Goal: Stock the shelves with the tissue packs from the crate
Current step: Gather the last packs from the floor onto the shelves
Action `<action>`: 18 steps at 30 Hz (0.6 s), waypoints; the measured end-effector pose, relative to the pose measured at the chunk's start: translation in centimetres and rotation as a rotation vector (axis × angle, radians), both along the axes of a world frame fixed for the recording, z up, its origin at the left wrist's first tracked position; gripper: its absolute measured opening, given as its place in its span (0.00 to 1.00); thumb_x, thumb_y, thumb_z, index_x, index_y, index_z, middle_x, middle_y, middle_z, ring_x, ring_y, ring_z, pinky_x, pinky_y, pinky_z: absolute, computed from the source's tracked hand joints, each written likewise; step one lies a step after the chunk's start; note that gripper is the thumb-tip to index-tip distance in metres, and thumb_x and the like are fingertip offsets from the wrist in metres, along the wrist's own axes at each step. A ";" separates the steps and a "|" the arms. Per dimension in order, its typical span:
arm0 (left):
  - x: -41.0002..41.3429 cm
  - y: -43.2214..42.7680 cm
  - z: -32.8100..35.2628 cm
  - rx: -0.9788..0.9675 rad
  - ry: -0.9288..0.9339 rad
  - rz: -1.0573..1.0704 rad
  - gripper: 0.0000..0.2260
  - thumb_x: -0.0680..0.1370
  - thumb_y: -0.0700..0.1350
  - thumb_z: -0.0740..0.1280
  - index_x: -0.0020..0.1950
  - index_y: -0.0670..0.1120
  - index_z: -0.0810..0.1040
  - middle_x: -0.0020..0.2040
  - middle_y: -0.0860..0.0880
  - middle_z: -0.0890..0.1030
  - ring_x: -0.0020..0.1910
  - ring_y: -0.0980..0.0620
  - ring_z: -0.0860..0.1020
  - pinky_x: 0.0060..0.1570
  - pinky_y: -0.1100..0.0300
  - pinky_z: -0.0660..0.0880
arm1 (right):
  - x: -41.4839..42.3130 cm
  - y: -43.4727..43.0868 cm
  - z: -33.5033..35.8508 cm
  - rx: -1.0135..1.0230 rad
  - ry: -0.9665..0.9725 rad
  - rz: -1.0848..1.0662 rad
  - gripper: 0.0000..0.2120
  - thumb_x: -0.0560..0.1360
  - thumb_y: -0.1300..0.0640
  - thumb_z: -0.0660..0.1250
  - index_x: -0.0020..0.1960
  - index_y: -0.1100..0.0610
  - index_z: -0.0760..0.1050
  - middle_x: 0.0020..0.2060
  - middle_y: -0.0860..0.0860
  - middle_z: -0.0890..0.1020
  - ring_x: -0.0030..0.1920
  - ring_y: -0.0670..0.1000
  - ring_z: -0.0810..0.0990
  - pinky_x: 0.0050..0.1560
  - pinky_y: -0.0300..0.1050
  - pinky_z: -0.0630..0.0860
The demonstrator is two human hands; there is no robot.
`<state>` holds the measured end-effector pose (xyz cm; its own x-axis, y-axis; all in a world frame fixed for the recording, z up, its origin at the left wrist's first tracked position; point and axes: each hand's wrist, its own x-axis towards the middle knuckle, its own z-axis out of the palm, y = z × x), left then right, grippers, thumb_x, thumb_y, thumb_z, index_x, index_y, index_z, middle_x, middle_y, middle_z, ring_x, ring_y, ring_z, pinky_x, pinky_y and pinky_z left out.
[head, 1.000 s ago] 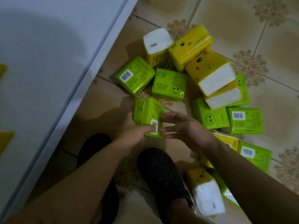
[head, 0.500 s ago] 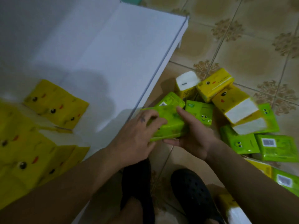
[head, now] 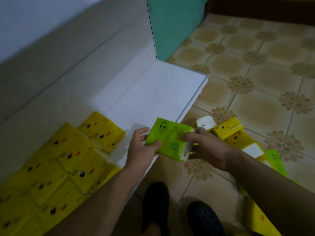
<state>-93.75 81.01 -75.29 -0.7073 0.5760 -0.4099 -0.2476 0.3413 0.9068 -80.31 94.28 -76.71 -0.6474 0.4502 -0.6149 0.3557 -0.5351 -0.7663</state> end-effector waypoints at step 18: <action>-5.7 -1.7 -2.2 -0.346 0.205 -0.140 0.48 0.49 0.60 0.76 0.68 0.57 0.66 0.61 0.53 0.76 0.59 0.52 0.77 0.55 0.51 0.78 | -6.7 -7.3 -1.9 0.039 -0.045 0.193 0.24 0.67 0.52 0.77 0.60 0.54 0.74 0.51 0.57 0.81 0.50 0.52 0.81 0.48 0.49 0.78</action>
<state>-99.47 79.29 -77.54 -0.7190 0.5256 -0.4547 -0.0037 0.6514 0.7587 -87.04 86.99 -78.63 -0.6960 0.3447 -0.6300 0.4832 -0.4242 -0.7659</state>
